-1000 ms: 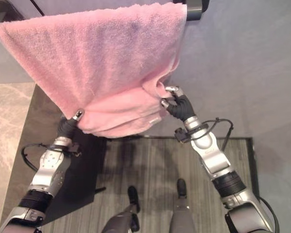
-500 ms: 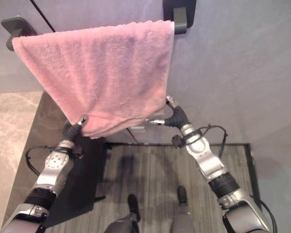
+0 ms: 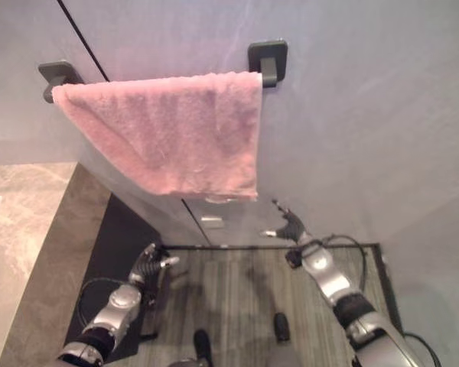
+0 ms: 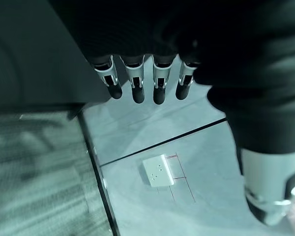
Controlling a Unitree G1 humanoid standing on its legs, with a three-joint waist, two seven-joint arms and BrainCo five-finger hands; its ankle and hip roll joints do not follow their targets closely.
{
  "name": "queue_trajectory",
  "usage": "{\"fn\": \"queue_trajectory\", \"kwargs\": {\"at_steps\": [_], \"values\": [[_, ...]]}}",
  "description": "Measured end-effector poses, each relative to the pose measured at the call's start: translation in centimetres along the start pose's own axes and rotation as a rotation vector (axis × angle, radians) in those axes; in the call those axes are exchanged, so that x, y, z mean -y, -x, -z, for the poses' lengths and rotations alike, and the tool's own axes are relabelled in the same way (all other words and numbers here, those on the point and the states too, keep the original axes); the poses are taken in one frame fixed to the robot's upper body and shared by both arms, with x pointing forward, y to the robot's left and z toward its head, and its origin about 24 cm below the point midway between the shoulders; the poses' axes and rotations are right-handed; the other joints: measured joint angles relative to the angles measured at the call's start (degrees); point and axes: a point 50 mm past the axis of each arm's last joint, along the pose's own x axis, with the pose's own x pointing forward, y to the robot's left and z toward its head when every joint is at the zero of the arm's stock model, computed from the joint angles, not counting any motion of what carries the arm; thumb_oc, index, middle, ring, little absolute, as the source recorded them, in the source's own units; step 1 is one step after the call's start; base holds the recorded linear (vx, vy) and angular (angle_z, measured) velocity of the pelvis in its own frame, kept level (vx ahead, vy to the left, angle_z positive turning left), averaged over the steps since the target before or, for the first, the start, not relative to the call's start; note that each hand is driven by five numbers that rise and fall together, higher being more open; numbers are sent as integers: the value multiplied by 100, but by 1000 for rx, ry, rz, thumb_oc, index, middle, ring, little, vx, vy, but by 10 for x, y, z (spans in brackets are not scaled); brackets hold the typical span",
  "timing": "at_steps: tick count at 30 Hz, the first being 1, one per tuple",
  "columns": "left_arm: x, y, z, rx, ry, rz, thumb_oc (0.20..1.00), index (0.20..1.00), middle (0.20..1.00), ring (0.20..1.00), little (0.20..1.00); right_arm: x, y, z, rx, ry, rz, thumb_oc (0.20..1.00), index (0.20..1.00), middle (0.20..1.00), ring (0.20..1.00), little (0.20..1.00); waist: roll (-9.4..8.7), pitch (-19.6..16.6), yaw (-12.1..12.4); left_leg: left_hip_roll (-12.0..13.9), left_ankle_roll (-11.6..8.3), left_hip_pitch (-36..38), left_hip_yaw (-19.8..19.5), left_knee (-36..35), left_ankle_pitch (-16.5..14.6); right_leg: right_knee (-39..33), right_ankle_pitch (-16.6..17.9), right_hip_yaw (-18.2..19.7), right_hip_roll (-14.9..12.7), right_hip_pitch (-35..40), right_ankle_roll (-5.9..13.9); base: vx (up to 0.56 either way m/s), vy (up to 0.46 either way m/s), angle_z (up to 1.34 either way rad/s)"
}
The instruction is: Put brush and paste in cup on sink, flatten towel.
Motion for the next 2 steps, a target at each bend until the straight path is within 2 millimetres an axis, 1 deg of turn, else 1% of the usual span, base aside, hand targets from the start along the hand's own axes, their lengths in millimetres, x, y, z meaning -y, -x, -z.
{"fn": "queue_trajectory", "kwargs": {"at_steps": [1,2], "values": [[0,7,13,-38,0,-1,1000,1000,1000,1000,1000,0,11,17,-55,-15,8,1000,1000,1000,1000,1000,-3,-2,-69,-3,6,43,1,-1,-6,-7,-1,0,-6,44,-2,34,-8,-6],[0,10,19,-54,3,-1,1000,1000,1000,1000,1000,-1,16,25,-79,-23,9,1000,1000,1000,1000,1000,-4,-7,-110,-4,14,56,7,-1,-14,-8,-5,6,-6,50,-4,49,-12,-3]]}}
